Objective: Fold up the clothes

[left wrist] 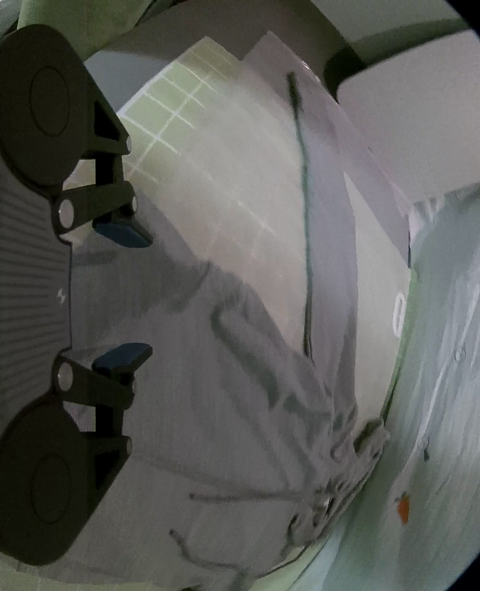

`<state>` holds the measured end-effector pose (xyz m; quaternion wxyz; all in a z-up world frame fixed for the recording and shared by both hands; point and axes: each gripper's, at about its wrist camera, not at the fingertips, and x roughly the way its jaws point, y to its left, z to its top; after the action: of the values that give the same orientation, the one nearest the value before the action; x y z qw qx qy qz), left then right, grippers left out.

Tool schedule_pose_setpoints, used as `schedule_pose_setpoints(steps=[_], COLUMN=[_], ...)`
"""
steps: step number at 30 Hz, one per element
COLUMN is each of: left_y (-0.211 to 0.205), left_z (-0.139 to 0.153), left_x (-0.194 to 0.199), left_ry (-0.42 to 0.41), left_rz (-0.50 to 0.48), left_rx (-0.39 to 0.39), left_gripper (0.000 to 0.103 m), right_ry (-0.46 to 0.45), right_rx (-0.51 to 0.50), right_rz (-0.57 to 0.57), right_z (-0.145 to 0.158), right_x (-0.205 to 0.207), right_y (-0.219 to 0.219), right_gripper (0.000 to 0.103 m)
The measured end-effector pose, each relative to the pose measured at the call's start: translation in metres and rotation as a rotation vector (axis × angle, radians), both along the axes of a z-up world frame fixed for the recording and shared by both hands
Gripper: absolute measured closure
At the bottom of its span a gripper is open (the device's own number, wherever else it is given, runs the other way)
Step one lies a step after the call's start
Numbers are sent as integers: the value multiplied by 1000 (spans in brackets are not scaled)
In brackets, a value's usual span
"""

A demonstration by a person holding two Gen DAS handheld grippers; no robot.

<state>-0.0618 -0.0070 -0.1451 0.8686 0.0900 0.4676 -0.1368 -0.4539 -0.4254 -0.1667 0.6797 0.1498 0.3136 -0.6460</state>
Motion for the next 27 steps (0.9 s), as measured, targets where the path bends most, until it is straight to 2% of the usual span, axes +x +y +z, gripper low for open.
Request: schedule_pose_setpoints(steps=[2,4,8,10,13,16,18,19,20,21,22,24,27], left_y=[8,12,17,19,19,18,17,18,19,20,21,24,30], left_z=[-2,-5,-9,-13,-20,-29,-33,-34,-34,-34,-33,-32,-22], left_x=[7,15,34,44,61,71,76,76,75,74,72,69,55], left_ry=[10,18,34,45,80,120,141,140,146,162,178,207,250], left_rz=[-9,-21,-72,-105,-144,-176,-196,-207,-213,-213,-212,-212,-214], left_rx=[-5,-10,-45,-68,-108,-138,-155,-160,-171,-190,-210,-240,-287], left_gripper=[44,44,42,39,38,38,41,49,71,82,90,91,91], right_ry=[-55,-124,-287,-381,-420,-420,-387,-375,-365,-355,-355,-395,-401], right_rx=[-1,45,203,303,372,445,480,483,484,484,488,517,484], right_rz=[58,161,344,402,506,540,539,541,543,546,560,558,529], right_z=[6,7,0,-5,-8,-16,-24,-27,-30,-33,-34,-34,-21], right_x=[25,58,117,142,178,205,217,220,223,226,227,223,211], right_y=[18,38,75,90,111,127,134,138,142,146,148,146,144], right_gripper=[23,23,25,30,31,31,31,38,44,60,95,96,97])
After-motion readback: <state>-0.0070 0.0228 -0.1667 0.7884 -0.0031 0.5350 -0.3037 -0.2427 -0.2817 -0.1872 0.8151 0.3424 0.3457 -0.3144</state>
